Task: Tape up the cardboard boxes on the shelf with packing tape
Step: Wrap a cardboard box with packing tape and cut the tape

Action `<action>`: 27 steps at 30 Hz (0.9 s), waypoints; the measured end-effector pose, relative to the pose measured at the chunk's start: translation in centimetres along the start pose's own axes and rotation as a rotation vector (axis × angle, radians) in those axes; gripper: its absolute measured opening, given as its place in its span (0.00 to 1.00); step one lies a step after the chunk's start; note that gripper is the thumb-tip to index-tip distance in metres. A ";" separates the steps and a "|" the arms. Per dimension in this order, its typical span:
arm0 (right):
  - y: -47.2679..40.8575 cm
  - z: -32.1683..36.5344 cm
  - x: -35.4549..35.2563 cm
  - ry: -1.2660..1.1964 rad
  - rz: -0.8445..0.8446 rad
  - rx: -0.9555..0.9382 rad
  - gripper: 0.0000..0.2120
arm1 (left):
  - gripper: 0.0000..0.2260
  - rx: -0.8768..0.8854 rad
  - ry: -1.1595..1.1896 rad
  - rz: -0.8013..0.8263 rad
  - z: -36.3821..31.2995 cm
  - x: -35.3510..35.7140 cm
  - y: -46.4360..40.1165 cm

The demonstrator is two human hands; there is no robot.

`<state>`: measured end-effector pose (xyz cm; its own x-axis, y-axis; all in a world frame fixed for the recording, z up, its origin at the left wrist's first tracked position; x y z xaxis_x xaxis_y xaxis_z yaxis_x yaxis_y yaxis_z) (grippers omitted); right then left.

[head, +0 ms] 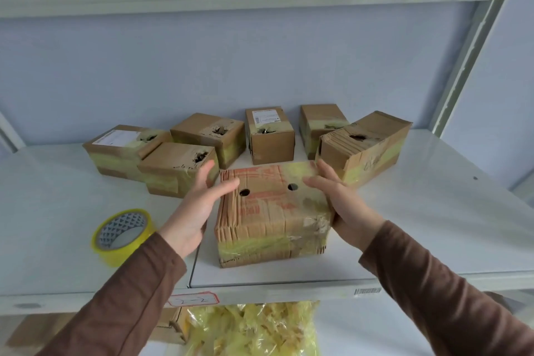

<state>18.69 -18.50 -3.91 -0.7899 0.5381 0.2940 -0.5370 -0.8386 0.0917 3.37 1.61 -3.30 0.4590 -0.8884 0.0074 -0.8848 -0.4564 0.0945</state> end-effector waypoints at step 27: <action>0.5 -1.8 0.7 0.056 -0.331 -0.116 0.25 | 0.09 -0.034 0.318 -0.324 6.1 1.5 3.5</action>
<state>17.31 -18.37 -5.40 -0.5808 0.7856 0.2130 -0.7941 -0.6044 0.0639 0.43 -1.63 -9.03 0.7184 -0.6380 0.2774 -0.6907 -0.7017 0.1747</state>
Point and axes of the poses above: each hand's wrist, its own y-axis away from the middle knuckle, its own x-axis out of the palm, z = x × y, the point moved 6 cm from there along -y, towards the middle knuckle, and after that the axes turned 9 degrees about z, right-handed, at the moved point
